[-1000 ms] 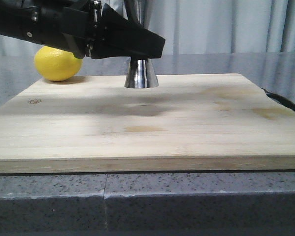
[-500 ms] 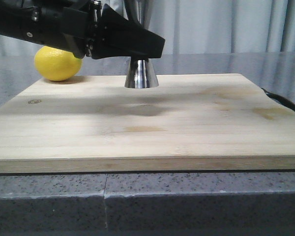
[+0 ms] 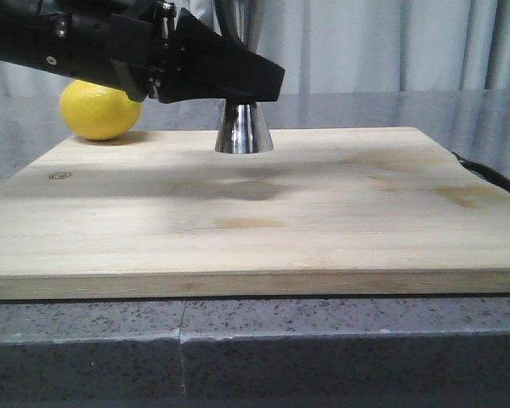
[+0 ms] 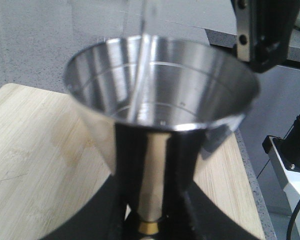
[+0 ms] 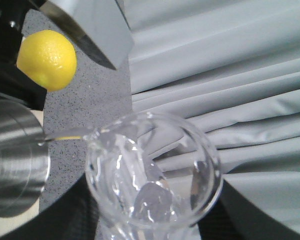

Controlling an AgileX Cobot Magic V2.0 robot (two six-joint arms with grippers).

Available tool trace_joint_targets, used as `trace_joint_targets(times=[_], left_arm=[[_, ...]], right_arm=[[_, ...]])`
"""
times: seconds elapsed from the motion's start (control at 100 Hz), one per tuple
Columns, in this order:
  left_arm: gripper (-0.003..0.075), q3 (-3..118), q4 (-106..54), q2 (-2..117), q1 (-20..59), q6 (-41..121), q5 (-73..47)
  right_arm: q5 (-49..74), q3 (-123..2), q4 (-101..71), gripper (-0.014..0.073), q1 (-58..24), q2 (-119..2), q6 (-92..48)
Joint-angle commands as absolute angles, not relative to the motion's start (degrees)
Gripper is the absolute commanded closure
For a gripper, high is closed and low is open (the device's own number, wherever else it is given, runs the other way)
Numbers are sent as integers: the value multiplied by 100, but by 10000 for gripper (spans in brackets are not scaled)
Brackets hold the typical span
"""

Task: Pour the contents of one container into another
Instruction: 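Tilt the beaker with the right gripper, pouring liquid into the jigger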

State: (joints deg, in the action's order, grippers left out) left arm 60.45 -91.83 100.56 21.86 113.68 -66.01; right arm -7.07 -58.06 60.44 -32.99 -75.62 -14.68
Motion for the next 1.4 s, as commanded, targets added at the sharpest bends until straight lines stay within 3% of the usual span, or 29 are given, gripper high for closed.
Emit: trace_joint_targets(times=[0.0,1.39], left_arm=[[739,6217,-9571,9819,2228,11327,-6894],[739,6217,-9571,9819,2228,11327,-6894]], right_arm=[[-981,-6027,6148,485,-3292,-7420,-1485],[-716,-6027,7526,485,-3292,-7420,-1485]])
